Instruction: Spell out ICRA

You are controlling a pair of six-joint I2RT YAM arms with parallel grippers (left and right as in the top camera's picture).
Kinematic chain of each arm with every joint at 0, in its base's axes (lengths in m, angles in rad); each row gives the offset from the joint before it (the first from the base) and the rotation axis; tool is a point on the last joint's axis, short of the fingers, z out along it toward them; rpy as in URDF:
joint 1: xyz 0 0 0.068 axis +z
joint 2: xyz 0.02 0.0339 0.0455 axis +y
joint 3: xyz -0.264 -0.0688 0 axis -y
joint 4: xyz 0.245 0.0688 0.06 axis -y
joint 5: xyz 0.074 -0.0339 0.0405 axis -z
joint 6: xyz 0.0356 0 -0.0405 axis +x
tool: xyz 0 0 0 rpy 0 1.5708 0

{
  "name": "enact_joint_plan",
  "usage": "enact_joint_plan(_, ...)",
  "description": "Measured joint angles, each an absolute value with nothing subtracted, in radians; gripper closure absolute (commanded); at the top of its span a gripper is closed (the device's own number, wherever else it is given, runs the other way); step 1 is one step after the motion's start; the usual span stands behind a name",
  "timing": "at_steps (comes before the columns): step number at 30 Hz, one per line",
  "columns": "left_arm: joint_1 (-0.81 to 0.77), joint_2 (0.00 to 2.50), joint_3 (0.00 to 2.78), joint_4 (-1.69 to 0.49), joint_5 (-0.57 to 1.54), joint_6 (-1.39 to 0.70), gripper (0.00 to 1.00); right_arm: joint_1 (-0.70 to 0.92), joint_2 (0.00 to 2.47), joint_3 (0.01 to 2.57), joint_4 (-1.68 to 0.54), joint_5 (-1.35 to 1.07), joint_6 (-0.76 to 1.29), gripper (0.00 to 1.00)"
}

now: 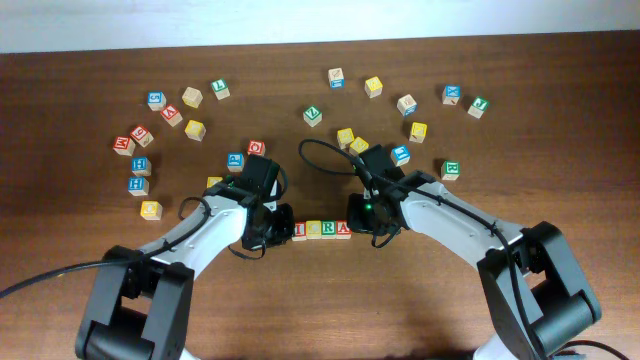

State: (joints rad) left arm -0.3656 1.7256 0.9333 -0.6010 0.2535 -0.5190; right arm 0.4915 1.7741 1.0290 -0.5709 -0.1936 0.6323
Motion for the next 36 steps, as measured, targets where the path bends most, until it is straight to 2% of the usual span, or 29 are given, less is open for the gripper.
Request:
enact_joint_plan(27,-0.364,1.726,0.933,-0.604,0.224,-0.519,1.0,0.549,1.774,1.029,-0.552,-0.137,0.631,0.84)
enact_joint_plan(36,-0.365,1.726,0.933,-0.619,0.229,-0.519,1.0,0.553,1.774,1.029,-0.55,-0.12,0.632,0.8)
